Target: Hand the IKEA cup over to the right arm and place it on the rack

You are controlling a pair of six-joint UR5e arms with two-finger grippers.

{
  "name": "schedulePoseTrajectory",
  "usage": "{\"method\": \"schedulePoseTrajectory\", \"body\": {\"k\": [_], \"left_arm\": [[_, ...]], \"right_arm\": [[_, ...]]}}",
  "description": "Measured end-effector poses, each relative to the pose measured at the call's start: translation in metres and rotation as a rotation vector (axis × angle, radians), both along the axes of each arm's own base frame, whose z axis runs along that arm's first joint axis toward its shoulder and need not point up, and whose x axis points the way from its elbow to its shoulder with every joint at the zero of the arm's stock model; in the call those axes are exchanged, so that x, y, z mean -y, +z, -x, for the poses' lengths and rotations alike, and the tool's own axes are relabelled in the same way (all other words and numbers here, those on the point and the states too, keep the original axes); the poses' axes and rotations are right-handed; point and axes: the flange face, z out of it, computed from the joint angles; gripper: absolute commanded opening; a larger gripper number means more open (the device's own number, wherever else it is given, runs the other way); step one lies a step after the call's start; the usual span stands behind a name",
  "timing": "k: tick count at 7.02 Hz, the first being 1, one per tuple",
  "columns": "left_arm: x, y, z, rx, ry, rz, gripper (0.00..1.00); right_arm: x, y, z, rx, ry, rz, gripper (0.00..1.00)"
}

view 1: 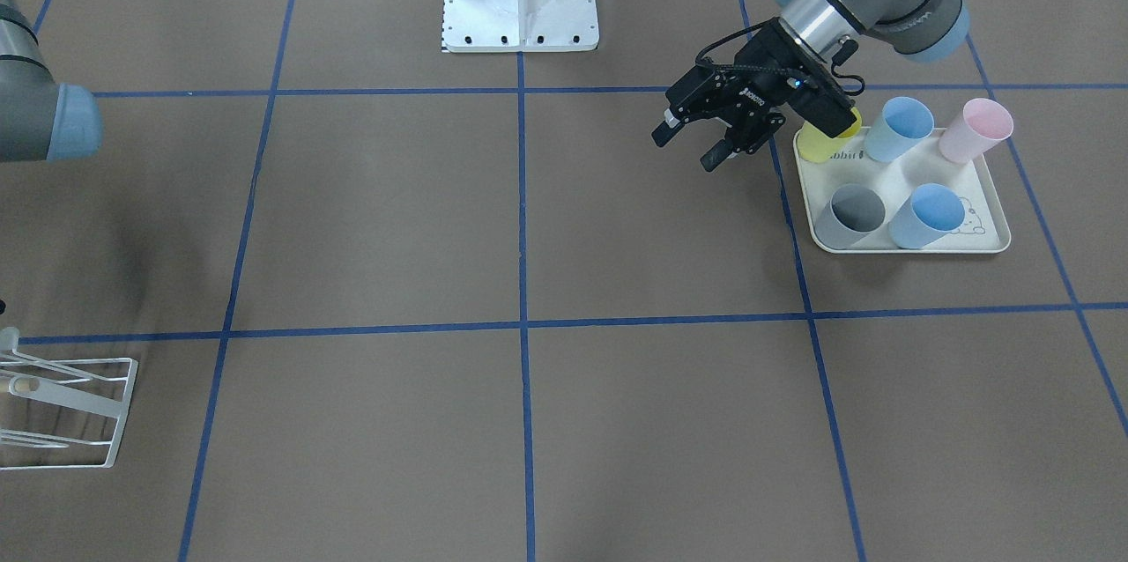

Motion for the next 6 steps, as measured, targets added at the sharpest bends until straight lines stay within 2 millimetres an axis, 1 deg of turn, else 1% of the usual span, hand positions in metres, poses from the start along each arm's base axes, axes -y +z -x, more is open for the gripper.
{"method": "schedulePoseTrajectory", "body": {"k": [1, 2, 3, 4, 5, 6], "left_arm": [[0.000, 0.000, 0.003, 0.002, -0.001, -0.004, 1.00], [0.000, 0.004, 0.011, 0.015, -0.005, -0.021, 1.00], [-0.002, 0.014, 0.027, 0.044, -0.010, -0.058, 1.00], [-0.002, 0.031, 0.054, 0.092, -0.016, -0.107, 1.00], [0.001, 0.055, 0.087, 0.161, -0.024, -0.169, 1.00], [0.002, 0.085, 0.118, 0.249, -0.031, -0.241, 1.00]], "right_arm": [[0.000, -0.018, 0.001, 0.045, 0.022, -0.019, 0.91], [-0.005, -0.039, 0.003, 0.136, 0.059, -0.029, 0.95], [-0.013, -0.060, 0.004, 0.266, 0.107, -0.023, 0.98], [-0.027, -0.079, 0.005, 0.411, 0.167, -0.001, 0.99], [-0.045, -0.094, 0.003, 0.557, 0.235, 0.039, 0.99], [-0.063, -0.106, 0.002, 0.703, 0.321, 0.091, 0.99]]}}
